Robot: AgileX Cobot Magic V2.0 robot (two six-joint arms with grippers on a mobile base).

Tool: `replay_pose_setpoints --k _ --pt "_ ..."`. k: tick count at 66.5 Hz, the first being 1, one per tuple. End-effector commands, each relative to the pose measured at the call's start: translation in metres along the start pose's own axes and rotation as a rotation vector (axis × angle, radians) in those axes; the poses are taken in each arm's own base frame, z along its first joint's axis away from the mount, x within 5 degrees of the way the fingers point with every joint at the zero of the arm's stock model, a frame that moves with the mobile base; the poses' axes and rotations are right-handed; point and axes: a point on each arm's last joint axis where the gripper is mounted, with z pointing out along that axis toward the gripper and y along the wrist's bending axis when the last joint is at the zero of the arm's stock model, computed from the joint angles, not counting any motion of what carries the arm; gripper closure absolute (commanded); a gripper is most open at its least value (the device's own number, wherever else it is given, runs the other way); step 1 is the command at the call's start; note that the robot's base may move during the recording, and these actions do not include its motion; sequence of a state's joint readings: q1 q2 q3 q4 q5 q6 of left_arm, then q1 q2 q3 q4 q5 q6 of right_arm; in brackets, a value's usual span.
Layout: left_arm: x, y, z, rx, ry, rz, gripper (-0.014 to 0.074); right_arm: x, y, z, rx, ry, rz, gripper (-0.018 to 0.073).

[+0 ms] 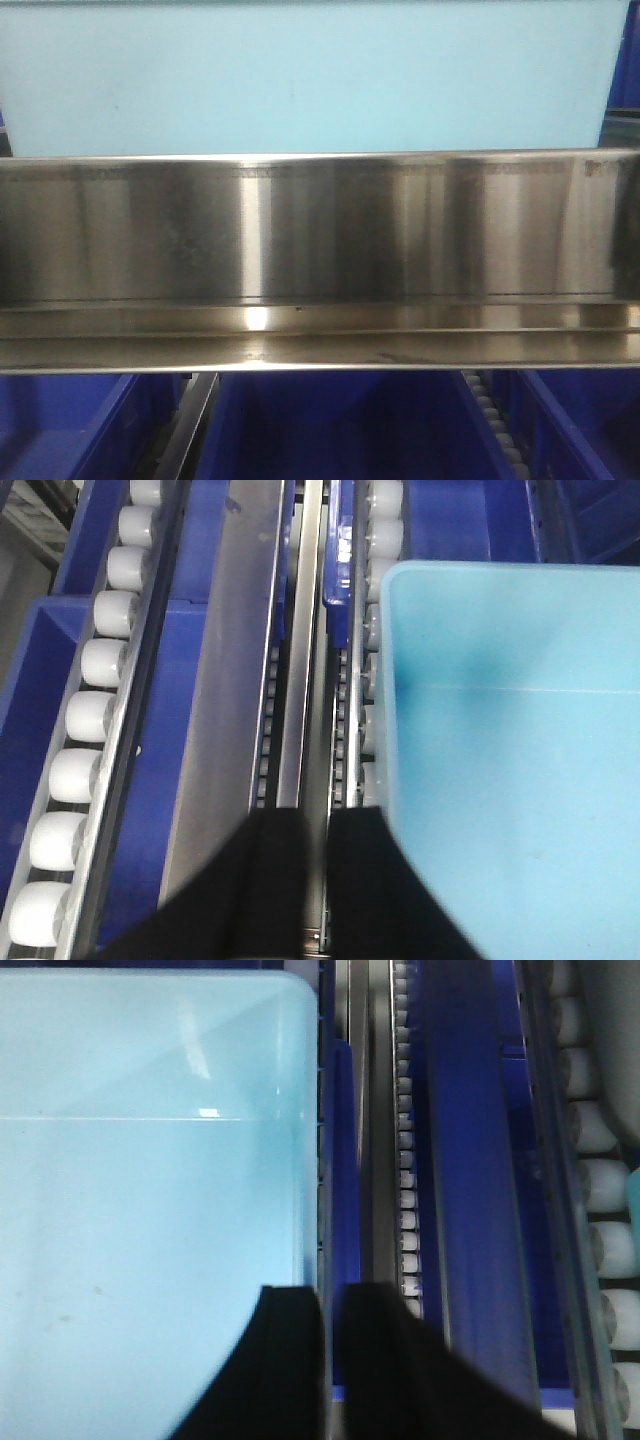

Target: Move two blue bins to right shelf middle

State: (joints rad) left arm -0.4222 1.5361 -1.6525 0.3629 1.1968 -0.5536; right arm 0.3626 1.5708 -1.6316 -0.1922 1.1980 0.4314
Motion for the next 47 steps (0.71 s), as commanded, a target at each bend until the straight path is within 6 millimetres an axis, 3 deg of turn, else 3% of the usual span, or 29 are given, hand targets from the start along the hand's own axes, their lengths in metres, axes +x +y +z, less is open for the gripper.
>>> replay_pose_setpoints --k 1,8,33,47 --pt "0.001 -0.002 -0.002 0.016 0.008 -0.022 0.0373 -0.002 0.0 -0.001 0.002 -0.008 0.002 0.0389" --pt "0.004 -0.005 0.002 0.031 0.037 -0.028 0.0283 -0.002 0.001 0.002 0.001 0.002 0.002 0.0335" --pt "0.012 -0.019 0.043 -0.007 0.151 0.001 0.0282 0.002 0.009 0.035 0.014 0.115 -0.001 0.0336" --pt "0.014 -0.023 0.055 -0.023 0.182 0.011 0.0282 0.002 0.009 0.039 0.015 0.116 0.0 0.0336"
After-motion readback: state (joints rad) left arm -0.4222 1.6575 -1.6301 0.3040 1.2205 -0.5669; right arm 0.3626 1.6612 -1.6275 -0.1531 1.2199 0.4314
